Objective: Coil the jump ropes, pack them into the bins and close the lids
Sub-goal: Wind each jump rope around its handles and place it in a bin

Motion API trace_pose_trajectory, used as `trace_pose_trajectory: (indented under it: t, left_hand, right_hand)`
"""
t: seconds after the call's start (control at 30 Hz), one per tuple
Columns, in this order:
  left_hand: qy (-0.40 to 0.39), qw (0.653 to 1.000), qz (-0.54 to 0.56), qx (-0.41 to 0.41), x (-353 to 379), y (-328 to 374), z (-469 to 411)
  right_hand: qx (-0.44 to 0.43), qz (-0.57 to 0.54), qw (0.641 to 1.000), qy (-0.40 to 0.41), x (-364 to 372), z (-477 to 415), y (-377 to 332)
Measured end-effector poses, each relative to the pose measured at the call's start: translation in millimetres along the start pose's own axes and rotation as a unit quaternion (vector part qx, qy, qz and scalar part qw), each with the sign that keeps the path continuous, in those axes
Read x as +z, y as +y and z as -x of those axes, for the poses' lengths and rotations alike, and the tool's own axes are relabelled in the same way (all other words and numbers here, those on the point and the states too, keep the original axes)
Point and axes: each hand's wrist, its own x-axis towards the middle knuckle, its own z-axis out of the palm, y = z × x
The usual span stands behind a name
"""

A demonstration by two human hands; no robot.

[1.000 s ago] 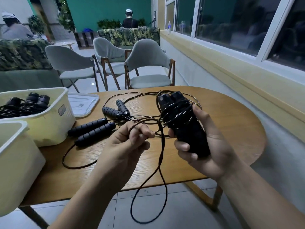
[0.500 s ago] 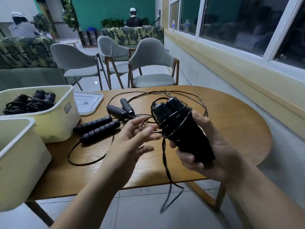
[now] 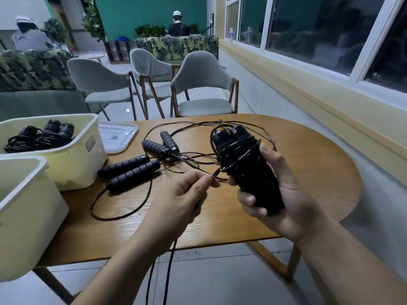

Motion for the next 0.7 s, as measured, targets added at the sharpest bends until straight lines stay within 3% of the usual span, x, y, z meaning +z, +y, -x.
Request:
trace_pose_trajectory:
  t: [0.2,0.5,0.7]
  left_hand:
    - [0.057,0.991,-0.102,0.067,5.0,-5.8,-3.0]
    - [0.075,0.991,-0.091,0.068,0.9,-9.0,-2.6]
    - [-0.009,0.971,-0.228,0.067,0.2,-12.5,-5.6]
  right_hand:
    - [-0.024,-0.033,0.999,0.036,9.1,0.0,-0.1]
    - [-0.021,-0.058,0.996,0.069,10.5,-3.0,5.0]
    - [-0.063,0.033,0.986,0.148,4.8,-4.4,3.6]
